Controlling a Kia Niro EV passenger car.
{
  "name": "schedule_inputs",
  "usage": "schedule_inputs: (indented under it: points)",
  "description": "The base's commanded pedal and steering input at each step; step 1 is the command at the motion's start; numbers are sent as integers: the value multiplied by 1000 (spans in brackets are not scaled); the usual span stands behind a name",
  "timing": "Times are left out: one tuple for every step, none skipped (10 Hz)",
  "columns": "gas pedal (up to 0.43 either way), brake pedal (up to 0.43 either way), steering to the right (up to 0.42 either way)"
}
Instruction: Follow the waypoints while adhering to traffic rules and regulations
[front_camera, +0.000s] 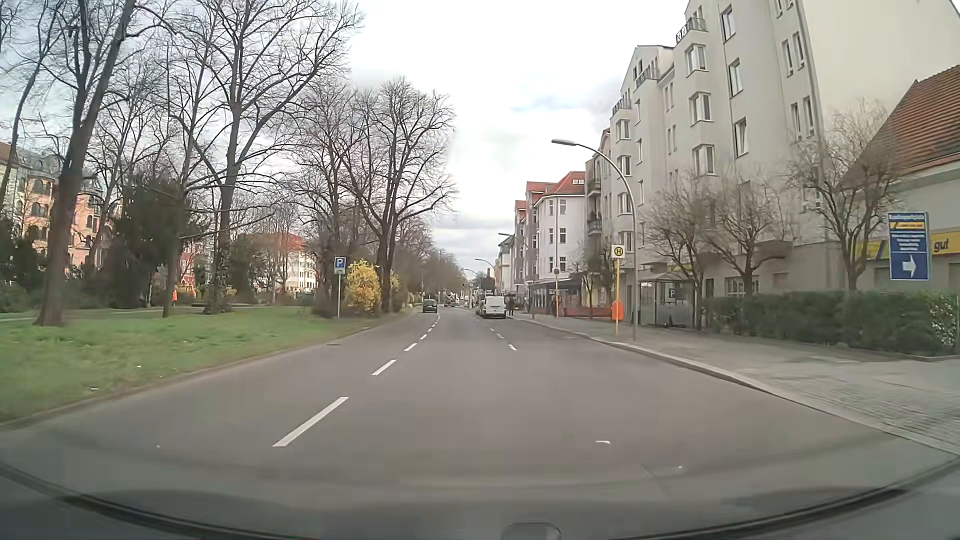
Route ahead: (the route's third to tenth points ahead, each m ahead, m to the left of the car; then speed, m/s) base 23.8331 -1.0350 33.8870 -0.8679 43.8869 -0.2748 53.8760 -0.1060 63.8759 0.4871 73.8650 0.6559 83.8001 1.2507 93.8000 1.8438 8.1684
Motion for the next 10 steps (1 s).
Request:
schedule_inputs:
  points:
    - [0,91,-5]
    - [0,98,-5]
    - [0,79,-5]
    - [0,61,-5]
    - [0,0,-6]
    - [0,0,-5]
    - [0,0,-5]
    - [0,0,-6]
    - [0,0,-6]
    - [0,0,-6]
